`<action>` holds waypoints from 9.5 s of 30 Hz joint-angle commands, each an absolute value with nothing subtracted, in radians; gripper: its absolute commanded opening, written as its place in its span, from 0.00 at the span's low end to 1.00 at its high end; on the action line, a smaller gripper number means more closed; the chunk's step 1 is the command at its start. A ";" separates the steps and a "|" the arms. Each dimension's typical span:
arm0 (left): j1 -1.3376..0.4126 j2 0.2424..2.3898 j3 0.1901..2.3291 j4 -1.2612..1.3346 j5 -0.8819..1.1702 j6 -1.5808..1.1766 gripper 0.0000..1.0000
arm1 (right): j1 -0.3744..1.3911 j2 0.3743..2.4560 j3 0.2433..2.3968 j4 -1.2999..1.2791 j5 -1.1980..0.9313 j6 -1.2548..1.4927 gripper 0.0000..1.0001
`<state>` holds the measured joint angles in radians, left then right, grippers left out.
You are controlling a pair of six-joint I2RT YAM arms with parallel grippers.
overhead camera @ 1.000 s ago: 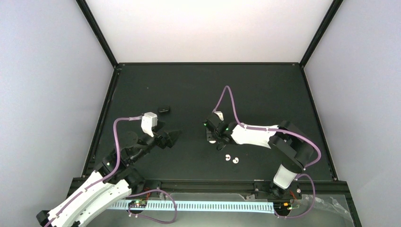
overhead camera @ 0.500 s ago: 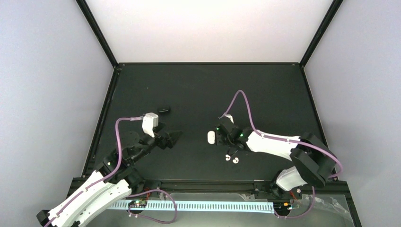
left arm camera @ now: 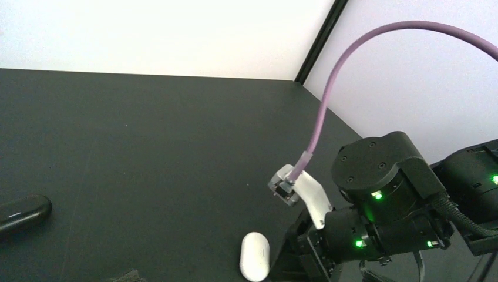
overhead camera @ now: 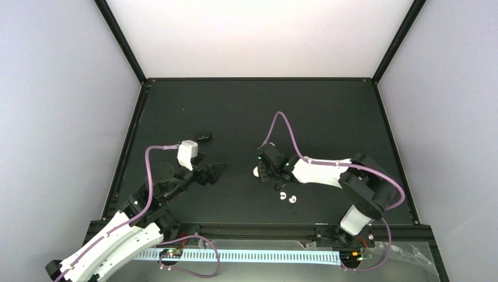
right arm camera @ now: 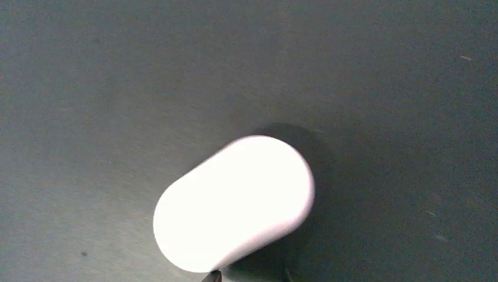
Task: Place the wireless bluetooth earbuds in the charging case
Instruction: Adjust the charging case at the center of the board, then pick up the charging case at the center of the board.
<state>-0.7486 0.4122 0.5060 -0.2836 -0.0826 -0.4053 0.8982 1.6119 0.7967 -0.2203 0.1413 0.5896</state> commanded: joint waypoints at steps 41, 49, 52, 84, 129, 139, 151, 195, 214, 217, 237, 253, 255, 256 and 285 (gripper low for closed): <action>-0.755 0.394 0.522 -0.327 -0.093 -0.409 0.99 | 0.790 1.807 1.071 -0.289 -0.200 0.227 0.80; -0.755 0.396 0.515 -0.319 -0.101 -0.409 0.99 | 0.818 1.749 1.024 -0.350 -0.216 0.229 0.63; -0.755 0.401 0.513 -0.310 -0.101 -0.409 0.99 | 0.825 1.759 1.029 -0.385 -0.167 0.230 0.61; -0.755 0.418 0.508 -0.309 -0.095 -0.418 0.99 | 0.948 1.890 1.096 -0.482 0.113 0.289 0.24; -0.847 1.052 0.882 0.107 0.461 -0.476 0.95 | 1.280 0.772 0.897 -0.557 0.524 -0.395 0.22; -0.876 1.121 0.922 0.025 0.376 -0.436 0.83 | 1.299 0.809 0.923 -0.538 0.532 -0.416 0.22; -0.896 1.170 0.925 0.041 0.441 -0.461 0.70 | 1.299 0.834 0.915 -0.503 0.535 -0.429 0.21; -0.874 1.013 0.820 0.224 0.350 -0.539 0.02 | 1.286 0.840 1.040 -0.514 0.346 -0.196 0.79; -0.835 0.661 0.681 0.352 0.773 -0.339 0.02 | 1.055 0.734 1.109 -0.266 -0.383 0.237 0.78; -0.835 0.679 0.696 0.355 0.794 -0.339 0.02 | 1.054 0.757 1.109 -0.230 -0.433 0.285 0.75; -0.834 0.751 0.753 0.360 0.804 -0.333 0.02 | 1.055 0.888 1.150 -0.349 -0.449 0.276 0.54; -0.835 0.729 0.749 0.361 0.800 -0.347 0.01 | 1.055 0.906 1.144 -0.333 -0.442 0.290 0.30; -0.834 0.728 0.749 0.365 0.795 -0.351 0.02 | 1.055 0.907 1.141 -0.332 -0.444 0.291 0.28; -0.834 0.729 0.749 0.367 0.792 -0.354 0.02 | 1.055 0.907 1.141 -0.330 -0.444 0.293 0.26; -0.834 0.747 0.728 0.414 0.720 -0.425 0.02 | 1.055 0.860 1.086 -0.240 -0.400 0.310 0.17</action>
<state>-0.8379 0.7467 0.7044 0.3752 0.7433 -0.4229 1.0588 0.8753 1.0924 -0.2661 -0.4198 0.3023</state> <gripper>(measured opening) 0.216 0.177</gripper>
